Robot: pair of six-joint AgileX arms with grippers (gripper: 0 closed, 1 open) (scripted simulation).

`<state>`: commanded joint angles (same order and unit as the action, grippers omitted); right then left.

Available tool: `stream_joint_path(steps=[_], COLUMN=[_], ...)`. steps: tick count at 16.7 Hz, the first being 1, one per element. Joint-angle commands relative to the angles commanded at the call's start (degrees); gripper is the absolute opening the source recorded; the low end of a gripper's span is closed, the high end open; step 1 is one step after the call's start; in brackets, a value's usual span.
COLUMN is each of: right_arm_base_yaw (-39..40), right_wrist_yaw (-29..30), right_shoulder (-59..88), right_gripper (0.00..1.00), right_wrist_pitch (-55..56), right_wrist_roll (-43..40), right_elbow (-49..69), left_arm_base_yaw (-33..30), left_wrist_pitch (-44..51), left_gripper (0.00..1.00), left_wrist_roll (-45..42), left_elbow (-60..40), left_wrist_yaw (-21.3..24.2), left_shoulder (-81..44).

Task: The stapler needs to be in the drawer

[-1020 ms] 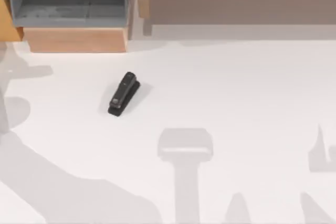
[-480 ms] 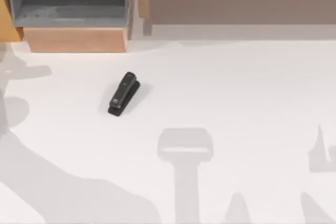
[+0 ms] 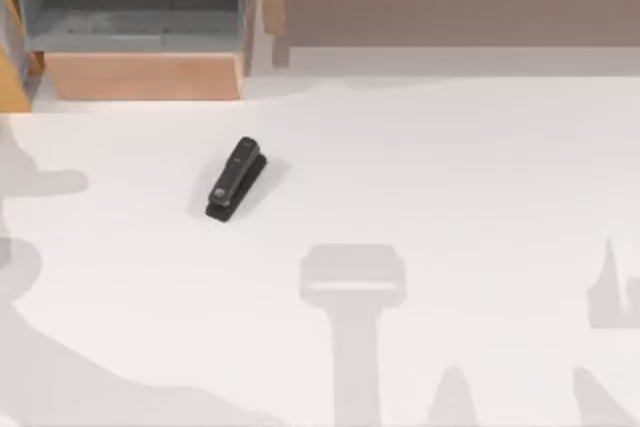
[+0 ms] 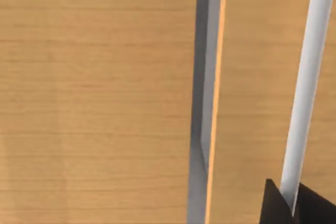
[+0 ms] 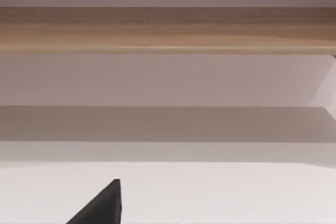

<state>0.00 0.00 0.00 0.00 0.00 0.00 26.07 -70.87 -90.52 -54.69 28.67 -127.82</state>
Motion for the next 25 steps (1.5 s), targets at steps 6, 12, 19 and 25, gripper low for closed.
stream_joint_path(steps=[6, 12, 19, 25], right_arm_base_yaw=[0.0, 0.0, 0.0, 0.0], right_wrist_yaw=[0.0, 0.0, 0.0, 0.0], right_shoulder=[0.0, 0.0, 0.0, 0.0], right_gripper=[1.0, 1.0, 1.0, 1.0], right_wrist_pitch=[0.0, 0.0, 0.0, 0.0], right_wrist_roll=[0.0, 0.0, 0.0, 0.0], right_elbow=[0.0, 0.0, 0.0, 0.0], left_arm_base_yaw=[0.5, 3.0, 5.7, 7.8], left_wrist_pitch=[-0.9, -4.7, -8.5, -10.7], left_gripper=[0.0, 0.0, 0.0, 0.0], left_wrist_roll=[-0.1, -0.2, -0.4, -0.7], left_elbow=[1.0, 7.9, 14.9, 18.5], left_wrist_yaw=[0.5, 3.1, 5.7, 7.8], left_shoulder=[0.6, 3.7, 6.6, 7.8])
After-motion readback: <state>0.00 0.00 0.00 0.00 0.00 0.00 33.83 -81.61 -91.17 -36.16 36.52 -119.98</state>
